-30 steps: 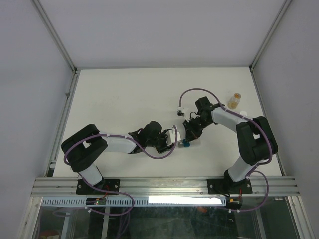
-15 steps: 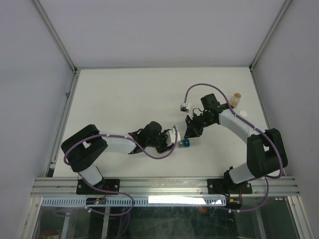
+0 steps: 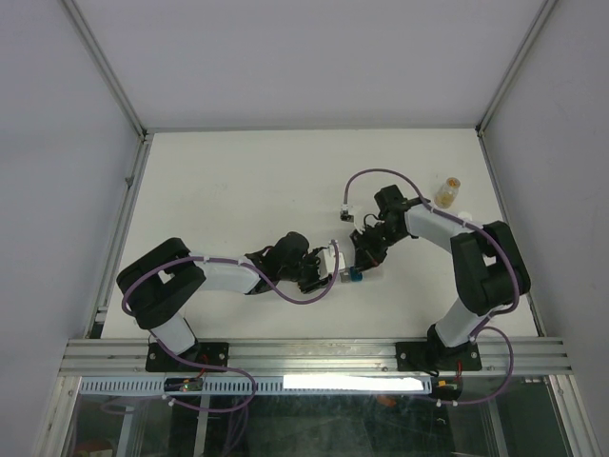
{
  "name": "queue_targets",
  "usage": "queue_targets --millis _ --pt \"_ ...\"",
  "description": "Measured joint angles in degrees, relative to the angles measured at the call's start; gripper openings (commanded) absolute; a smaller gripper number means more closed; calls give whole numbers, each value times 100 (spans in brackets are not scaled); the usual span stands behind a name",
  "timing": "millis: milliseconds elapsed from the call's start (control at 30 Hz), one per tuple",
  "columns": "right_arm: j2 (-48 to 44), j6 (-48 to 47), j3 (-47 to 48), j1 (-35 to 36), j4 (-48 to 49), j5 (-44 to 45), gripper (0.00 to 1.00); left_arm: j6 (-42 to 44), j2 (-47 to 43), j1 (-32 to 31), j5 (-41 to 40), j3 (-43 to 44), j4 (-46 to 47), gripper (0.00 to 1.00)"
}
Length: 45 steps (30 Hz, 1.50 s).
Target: Sort the pills into containers
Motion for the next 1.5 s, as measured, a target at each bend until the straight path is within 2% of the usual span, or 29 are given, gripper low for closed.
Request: queue_targets --millis 67,233,300,567,700,900,1033,1167,1300,1500 --pt "-44 -17 0 -9 -4 -20 3 -7 0 0 0 2 -7 41" --pt "-341 -315 -2 -109 -192 -411 5 -146 0 0 0 26 -55 68" --pt "-621 -479 -2 -173 -302 -673 6 -269 -13 0 0 26 -70 75" --pt "-1335 -1034 15 -656 -675 -1438 7 -837 -330 0 4 -42 140 88" --pt "-1698 -1294 22 -1154 -920 -1690 9 -1373 -1211 0 129 -468 662 99" --pt "-2938 -1414 59 -1650 -1021 -1808 27 -2800 -2999 17 367 -1534 2424 99" --pt "-3729 -1287 385 -1676 -1027 -1648 49 -3580 -3978 98 323 -1672 2706 99" --pt "-4203 -1014 1102 -1683 -1014 -1384 79 -4068 -4680 168 175 -1384 2398 99" --pt "-4468 -603 1810 -1683 -898 -1123 98 -4210 -5062 168 39 -809 1687 99" --pt "-4708 415 2601 -1694 -570 -776 99 -4155 -5449 168 -153 -33 542 99"
